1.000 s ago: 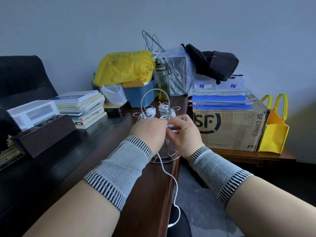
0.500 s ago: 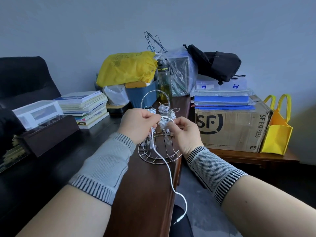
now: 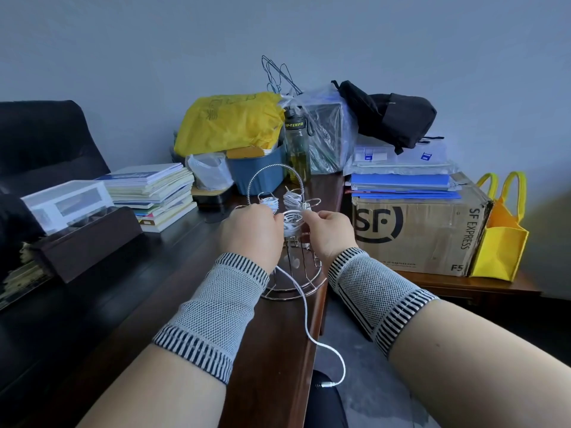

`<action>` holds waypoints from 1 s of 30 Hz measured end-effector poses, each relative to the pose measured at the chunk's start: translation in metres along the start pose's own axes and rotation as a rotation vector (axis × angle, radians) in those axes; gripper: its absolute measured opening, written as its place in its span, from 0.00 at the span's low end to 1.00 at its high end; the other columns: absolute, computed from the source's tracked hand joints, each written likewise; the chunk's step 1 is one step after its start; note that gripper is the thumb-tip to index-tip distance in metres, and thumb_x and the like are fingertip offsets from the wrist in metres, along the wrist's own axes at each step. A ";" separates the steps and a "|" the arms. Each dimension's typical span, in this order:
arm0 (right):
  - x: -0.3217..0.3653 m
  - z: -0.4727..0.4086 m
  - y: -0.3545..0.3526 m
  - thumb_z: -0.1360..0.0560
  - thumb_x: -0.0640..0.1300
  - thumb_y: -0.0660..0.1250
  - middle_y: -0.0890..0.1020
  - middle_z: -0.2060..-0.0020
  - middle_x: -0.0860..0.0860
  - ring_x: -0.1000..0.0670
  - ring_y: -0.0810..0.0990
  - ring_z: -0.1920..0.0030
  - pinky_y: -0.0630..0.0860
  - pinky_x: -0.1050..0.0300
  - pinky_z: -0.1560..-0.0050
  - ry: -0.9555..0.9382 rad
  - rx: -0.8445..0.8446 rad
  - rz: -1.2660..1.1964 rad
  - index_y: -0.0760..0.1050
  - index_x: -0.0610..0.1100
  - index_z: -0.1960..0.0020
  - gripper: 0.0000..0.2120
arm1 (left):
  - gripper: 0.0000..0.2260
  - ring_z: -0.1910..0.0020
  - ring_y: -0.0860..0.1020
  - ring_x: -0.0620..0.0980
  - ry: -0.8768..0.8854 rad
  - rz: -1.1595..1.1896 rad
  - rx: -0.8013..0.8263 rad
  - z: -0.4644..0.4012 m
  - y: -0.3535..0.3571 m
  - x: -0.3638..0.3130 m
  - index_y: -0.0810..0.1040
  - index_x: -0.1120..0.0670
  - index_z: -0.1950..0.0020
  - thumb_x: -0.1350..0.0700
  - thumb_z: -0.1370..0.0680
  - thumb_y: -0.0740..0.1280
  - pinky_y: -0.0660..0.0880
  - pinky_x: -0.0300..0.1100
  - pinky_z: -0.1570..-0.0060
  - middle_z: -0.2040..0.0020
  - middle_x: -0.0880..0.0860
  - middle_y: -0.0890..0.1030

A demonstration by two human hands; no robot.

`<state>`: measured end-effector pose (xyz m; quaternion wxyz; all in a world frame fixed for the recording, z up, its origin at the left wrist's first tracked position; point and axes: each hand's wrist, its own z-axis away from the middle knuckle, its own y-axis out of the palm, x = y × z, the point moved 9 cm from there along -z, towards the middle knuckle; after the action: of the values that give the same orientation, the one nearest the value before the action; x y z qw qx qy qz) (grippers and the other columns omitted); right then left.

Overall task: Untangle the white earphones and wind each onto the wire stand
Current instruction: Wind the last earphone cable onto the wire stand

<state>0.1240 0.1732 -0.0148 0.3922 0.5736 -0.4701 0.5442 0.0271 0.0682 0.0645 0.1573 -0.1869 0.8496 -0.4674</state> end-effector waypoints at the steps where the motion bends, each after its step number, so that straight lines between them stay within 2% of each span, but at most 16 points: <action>1: 0.002 -0.001 0.001 0.25 0.49 0.64 0.75 0.69 0.44 0.47 0.71 0.68 0.67 0.51 0.65 -0.007 0.000 0.021 0.74 0.42 0.65 0.13 | 0.19 0.61 0.77 0.53 -0.006 -0.021 0.013 0.000 0.000 0.000 0.78 0.55 0.60 0.47 0.17 0.56 0.73 0.44 0.65 0.64 0.54 0.78; 6: 0.007 -0.007 0.005 0.25 0.47 0.63 0.77 0.68 0.43 0.45 0.75 0.66 0.74 0.49 0.62 -0.031 0.034 0.127 0.75 0.42 0.64 0.12 | 0.18 0.65 0.76 0.52 -0.046 0.003 0.068 0.004 0.005 0.006 0.74 0.56 0.63 0.48 0.18 0.57 0.68 0.42 0.70 0.64 0.55 0.79; 11: 0.009 -0.006 0.004 0.25 0.48 0.65 0.82 0.67 0.41 0.45 0.79 0.65 0.79 0.47 0.58 -0.026 0.061 0.174 0.76 0.41 0.67 0.15 | 0.19 0.68 0.71 0.51 -0.076 0.021 0.062 0.012 0.005 0.012 0.66 0.54 0.69 0.49 0.18 0.56 0.60 0.41 0.76 0.70 0.51 0.69; 13: 0.009 -0.005 0.005 0.25 0.49 0.66 0.84 0.63 0.39 0.45 0.79 0.66 0.77 0.49 0.60 -0.023 0.065 0.179 0.77 0.41 0.67 0.16 | 0.20 0.68 0.71 0.50 -0.094 0.045 0.078 0.014 0.009 0.016 0.65 0.53 0.70 0.50 0.18 0.56 0.60 0.41 0.76 0.71 0.50 0.68; 16: 0.009 -0.002 0.005 0.24 0.50 0.66 0.84 0.64 0.39 0.48 0.76 0.69 0.73 0.53 0.65 -0.015 0.074 0.192 0.79 0.39 0.65 0.17 | 0.21 0.72 0.67 0.48 -0.094 0.126 0.070 0.014 0.010 0.019 0.65 0.53 0.72 0.51 0.18 0.57 0.59 0.40 0.75 0.73 0.50 0.67; 19: 0.011 0.000 0.006 0.25 0.50 0.66 0.83 0.66 0.40 0.47 0.76 0.69 0.74 0.53 0.65 -0.021 0.068 0.190 0.80 0.39 0.65 0.17 | 0.20 0.73 0.64 0.48 -0.100 0.228 0.086 0.014 0.013 0.024 0.64 0.55 0.73 0.53 0.20 0.59 0.58 0.41 0.74 0.73 0.51 0.66; 22: 0.011 0.001 0.008 0.25 0.48 0.66 0.82 0.68 0.43 0.48 0.75 0.69 0.74 0.53 0.64 -0.023 0.056 0.188 0.80 0.38 0.66 0.16 | 0.19 0.71 0.67 0.49 -0.074 0.284 0.114 0.017 0.021 0.029 0.67 0.56 0.72 0.53 0.21 0.61 0.61 0.42 0.72 0.72 0.53 0.70; 25: 0.010 -0.001 0.010 0.26 0.48 0.66 0.84 0.65 0.40 0.47 0.75 0.70 0.74 0.52 0.65 -0.026 0.048 0.178 0.81 0.32 0.61 0.18 | 0.18 0.68 0.71 0.48 -0.063 0.331 0.134 0.017 0.025 0.031 0.75 0.58 0.68 0.52 0.21 0.62 0.64 0.40 0.72 0.67 0.55 0.77; 27: 0.009 -0.001 0.009 0.26 0.48 0.66 0.84 0.61 0.39 0.46 0.76 0.68 0.78 0.47 0.61 -0.036 0.037 0.165 0.80 0.31 0.59 0.18 | 0.14 0.64 0.73 0.47 -0.041 0.358 0.149 0.019 0.026 0.029 0.79 0.56 0.63 0.52 0.21 0.63 0.65 0.40 0.69 0.64 0.50 0.78; 30: 0.008 0.003 0.006 0.28 0.47 0.67 0.84 0.62 0.40 0.41 0.80 0.64 0.79 0.42 0.54 -0.109 0.032 0.117 0.77 0.37 0.63 0.13 | 0.06 0.59 0.73 0.47 0.015 0.344 0.133 0.024 0.025 0.023 0.76 0.52 0.57 0.53 0.21 0.64 0.66 0.40 0.60 0.58 0.45 0.75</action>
<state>0.1183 0.1679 -0.0077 0.3244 0.5801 -0.5145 0.5418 0.0129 0.0524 0.0287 0.2405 -0.0244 0.8375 -0.4900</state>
